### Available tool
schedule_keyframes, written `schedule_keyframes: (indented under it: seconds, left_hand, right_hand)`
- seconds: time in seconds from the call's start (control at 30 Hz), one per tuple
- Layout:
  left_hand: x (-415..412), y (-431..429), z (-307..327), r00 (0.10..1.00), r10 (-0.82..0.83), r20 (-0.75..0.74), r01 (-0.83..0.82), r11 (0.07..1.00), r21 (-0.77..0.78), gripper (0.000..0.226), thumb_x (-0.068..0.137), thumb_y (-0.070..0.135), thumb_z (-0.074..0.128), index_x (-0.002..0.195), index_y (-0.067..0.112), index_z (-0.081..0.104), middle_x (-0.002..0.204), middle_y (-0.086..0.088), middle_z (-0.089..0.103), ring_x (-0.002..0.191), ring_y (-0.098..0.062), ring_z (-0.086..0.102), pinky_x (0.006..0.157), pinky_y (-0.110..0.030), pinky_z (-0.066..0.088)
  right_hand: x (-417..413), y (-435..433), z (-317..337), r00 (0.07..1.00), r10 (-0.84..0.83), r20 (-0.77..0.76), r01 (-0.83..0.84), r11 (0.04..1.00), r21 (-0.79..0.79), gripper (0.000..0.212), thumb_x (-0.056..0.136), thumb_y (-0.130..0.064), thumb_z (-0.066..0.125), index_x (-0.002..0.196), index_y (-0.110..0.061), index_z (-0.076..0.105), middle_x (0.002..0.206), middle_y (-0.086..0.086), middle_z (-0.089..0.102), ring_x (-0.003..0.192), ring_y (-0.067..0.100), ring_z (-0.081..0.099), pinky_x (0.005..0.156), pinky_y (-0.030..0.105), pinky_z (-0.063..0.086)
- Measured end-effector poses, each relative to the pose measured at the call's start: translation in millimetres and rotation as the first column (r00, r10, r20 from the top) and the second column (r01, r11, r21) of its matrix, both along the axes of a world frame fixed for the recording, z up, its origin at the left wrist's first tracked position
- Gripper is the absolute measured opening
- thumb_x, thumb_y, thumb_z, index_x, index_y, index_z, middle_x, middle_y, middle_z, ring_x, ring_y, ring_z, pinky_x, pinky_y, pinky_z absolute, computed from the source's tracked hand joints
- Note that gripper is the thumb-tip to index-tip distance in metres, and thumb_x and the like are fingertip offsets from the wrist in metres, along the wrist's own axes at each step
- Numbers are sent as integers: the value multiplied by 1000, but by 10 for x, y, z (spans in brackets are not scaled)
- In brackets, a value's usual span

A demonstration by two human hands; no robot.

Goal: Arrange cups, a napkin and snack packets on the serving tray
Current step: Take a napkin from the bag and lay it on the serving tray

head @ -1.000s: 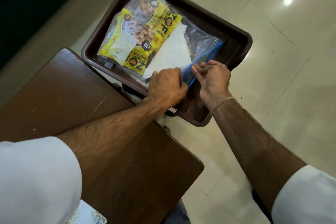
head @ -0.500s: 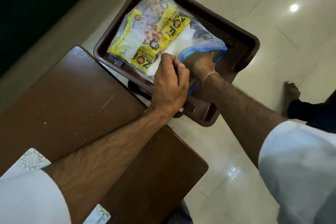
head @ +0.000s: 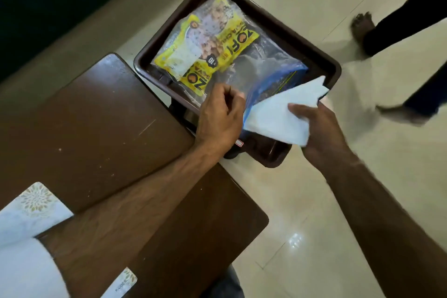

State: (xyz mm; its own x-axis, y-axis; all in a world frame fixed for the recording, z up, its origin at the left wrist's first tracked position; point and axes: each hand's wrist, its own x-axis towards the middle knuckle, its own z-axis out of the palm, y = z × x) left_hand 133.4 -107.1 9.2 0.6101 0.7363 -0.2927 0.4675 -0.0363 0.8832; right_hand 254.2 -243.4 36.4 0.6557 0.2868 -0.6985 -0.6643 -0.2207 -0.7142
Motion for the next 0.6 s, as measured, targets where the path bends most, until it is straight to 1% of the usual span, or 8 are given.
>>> schedule_keyframes:
  seconds: [0.17,0.27,0.37,0.43,0.47,0.5,0.53,0.6]
  left_hand:
    - [-286,-79,317,965,-167,203,212,951,-227,24,81,42,72,94,24,63,101,11,71,93,-2,68,81,-29,55]
    - [-603,-67,433,950,-229,213,273,940,-205,27,75,42,79,94,29,64,99,16,70,89,-6,68,73,-31,56]
    - [-953,48,488,963,-172,207,217,951,-220,26,74,37,83,91,29,65,87,13,69,79,-8,66,65,-31,55]
    - [-1211,141,510,975,-142,172,175,965,-196,20,76,32,83,88,26,68,84,9,71,75,-10,66,64,-36,56]
    - [-1345,180,526,979,-136,153,161,972,-168,18,77,32,82,88,26,69,84,8,72,76,-10,67,65,-37,58]
    - [-1459,211,538,982,-141,128,158,978,-137,17,77,34,81,89,27,70,86,8,73,78,-12,69,65,-40,59]
    - [-1603,242,559,984,-146,100,156,983,-99,17,78,36,80,90,28,70,88,9,73,79,-11,69,65,-40,60]
    - [-1898,283,605,985,-164,58,165,986,-18,15,80,36,79,91,32,70,88,14,71,77,-5,68,61,-31,59]
  right_hand:
    - [-273,-212,400,981,159,111,-162,987,17,45,92,-7,64,136,-5,55,128,13,69,111,30,70,86,41,60]
    - [-470,-81,529,960,259,105,-265,962,57,58,84,-19,69,139,-9,53,130,11,68,113,30,69,85,42,61]
    - [-680,122,561,923,369,112,-377,924,67,58,87,-12,68,141,-10,48,132,13,65,117,32,66,82,39,61]
    - [-849,280,575,869,446,214,-461,887,22,78,79,-9,76,146,-15,35,142,14,54,126,34,59,87,42,60]
    - [-920,359,588,777,516,361,-533,844,-57,90,75,-10,81,148,-20,30,150,11,43,133,33,52,94,46,57]
    - [-957,433,603,578,614,537,-620,759,-201,96,73,-16,86,148,-24,27,156,7,31,140,31,42,101,51,51]
    - [-1011,517,617,276,702,656,-676,628,-387,93,73,-29,87,146,-28,30,160,3,22,144,29,32,107,54,44]
    - [-1175,712,709,-235,738,632,-686,335,-646,67,71,-55,76,130,-40,49,163,0,17,148,29,20,109,55,32]
